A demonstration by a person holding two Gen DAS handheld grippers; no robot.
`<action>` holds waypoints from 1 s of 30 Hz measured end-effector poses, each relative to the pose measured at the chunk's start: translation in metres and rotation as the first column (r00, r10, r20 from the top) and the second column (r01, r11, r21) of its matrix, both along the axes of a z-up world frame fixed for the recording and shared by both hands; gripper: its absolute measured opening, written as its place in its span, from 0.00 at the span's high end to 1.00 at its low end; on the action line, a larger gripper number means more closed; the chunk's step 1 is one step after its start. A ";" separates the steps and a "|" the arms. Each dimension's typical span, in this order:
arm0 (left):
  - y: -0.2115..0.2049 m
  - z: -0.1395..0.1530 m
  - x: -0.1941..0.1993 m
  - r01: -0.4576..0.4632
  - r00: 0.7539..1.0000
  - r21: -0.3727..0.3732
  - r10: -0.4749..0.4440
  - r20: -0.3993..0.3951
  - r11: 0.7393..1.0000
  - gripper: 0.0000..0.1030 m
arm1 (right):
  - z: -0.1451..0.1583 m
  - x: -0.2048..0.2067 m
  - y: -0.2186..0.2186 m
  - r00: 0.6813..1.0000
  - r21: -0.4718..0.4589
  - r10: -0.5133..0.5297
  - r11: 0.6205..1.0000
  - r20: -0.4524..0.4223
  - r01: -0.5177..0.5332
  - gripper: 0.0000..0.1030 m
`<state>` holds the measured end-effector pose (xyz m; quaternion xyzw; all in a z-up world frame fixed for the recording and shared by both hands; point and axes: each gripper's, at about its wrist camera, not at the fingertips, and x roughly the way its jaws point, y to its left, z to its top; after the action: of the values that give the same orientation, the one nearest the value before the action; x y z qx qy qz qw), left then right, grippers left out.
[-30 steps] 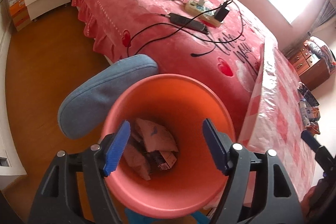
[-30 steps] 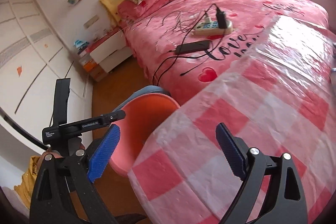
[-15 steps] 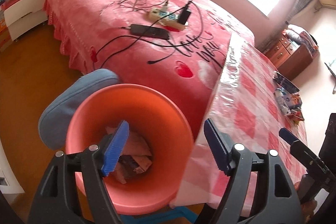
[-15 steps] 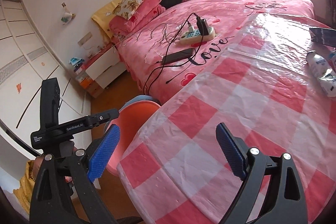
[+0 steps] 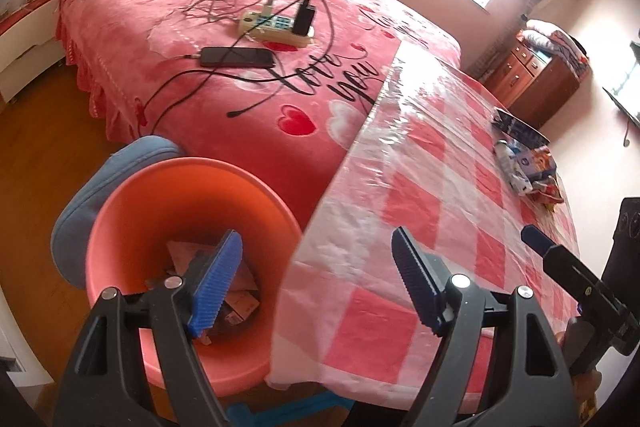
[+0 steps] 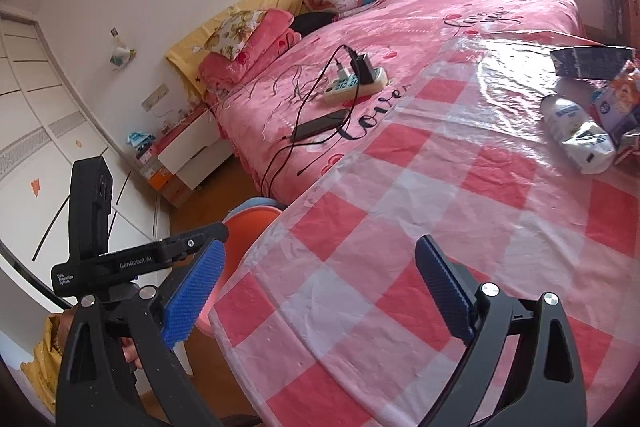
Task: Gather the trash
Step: 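Move both tools back over the trash pile on the bed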
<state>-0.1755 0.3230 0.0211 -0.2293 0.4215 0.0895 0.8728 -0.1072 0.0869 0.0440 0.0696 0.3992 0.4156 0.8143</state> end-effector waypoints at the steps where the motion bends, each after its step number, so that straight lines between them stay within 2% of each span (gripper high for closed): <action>1: -0.004 0.001 0.002 0.008 1.000 0.002 -0.008 0.000 1.000 0.24 | 0.001 0.000 -0.004 1.000 0.003 -0.004 1.000 0.003 0.004 0.08; 18: -0.062 0.008 0.032 0.122 0.992 0.045 -0.121 -0.033 0.991 0.24 | 0.014 0.016 -0.070 0.994 0.086 -0.113 0.990 0.012 0.112 0.08; 30: -0.109 0.019 0.069 0.201 0.979 0.062 -0.198 -0.045 0.978 0.24 | 0.022 0.036 -0.138 0.966 0.139 -0.256 0.958 0.027 0.250 0.08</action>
<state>-0.1063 0.2138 0.0403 -0.1551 0.4562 0.0198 0.8760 -0.0713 -0.0511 0.0657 0.1653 0.3397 0.3355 0.8630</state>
